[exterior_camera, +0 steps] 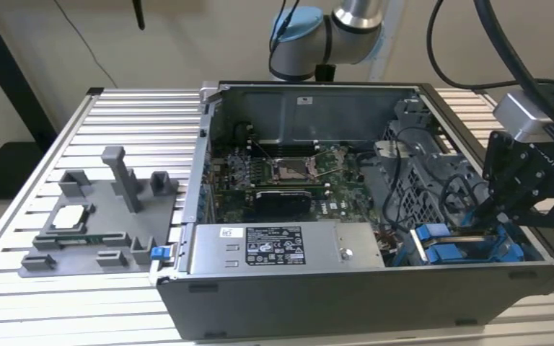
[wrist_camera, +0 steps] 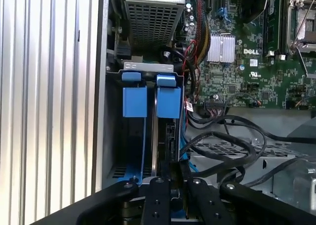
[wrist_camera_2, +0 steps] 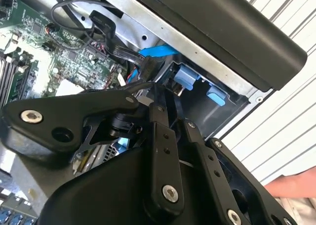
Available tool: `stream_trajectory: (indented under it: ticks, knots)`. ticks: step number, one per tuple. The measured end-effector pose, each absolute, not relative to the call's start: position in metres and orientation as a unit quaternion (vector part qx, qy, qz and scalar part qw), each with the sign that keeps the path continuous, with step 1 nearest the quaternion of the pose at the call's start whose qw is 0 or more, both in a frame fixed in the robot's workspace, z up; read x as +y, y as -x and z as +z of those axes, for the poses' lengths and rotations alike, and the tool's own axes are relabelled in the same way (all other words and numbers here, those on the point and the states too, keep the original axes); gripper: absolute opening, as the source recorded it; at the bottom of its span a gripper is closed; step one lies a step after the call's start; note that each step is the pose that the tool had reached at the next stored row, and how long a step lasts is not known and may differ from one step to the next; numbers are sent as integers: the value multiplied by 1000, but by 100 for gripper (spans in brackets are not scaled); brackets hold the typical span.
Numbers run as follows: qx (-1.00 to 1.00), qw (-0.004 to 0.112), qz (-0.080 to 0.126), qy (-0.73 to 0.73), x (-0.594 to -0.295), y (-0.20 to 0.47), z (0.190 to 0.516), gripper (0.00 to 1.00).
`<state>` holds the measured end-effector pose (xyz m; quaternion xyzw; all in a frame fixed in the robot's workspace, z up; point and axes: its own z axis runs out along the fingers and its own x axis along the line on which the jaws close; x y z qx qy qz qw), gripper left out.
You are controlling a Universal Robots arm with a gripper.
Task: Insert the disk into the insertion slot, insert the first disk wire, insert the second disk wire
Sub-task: 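Insert the first disk wire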
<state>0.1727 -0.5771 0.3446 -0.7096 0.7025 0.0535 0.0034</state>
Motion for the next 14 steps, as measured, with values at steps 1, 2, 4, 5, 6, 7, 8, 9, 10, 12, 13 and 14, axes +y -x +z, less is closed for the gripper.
stream_trajectory:
  ticks: [1,2,4,5,6,7,8,9,10,12,13,14]
  knots:
    - [703,3,53,709,-577,-173,344,0]
    - [703,4,53,709,-577,-173,344,0]
    - [703,4,53,709,-577,-173,344,0]
    - [704,4,53,709,-577,-173,343,0]
    - [704,4,53,708,-577,-173,343,0]
    - [704,4,53,708,-577,-173,343,0]
    - [705,4,53,708,-577,-173,343,0]
    - [705,4,53,707,-577,-173,343,0]
    - [705,4,53,707,-577,-173,342,0]
    - [706,4,53,706,-577,-173,342,0]
    - [706,4,53,706,-577,-173,342,0]
    - [707,4,53,705,-577,-173,342,0]
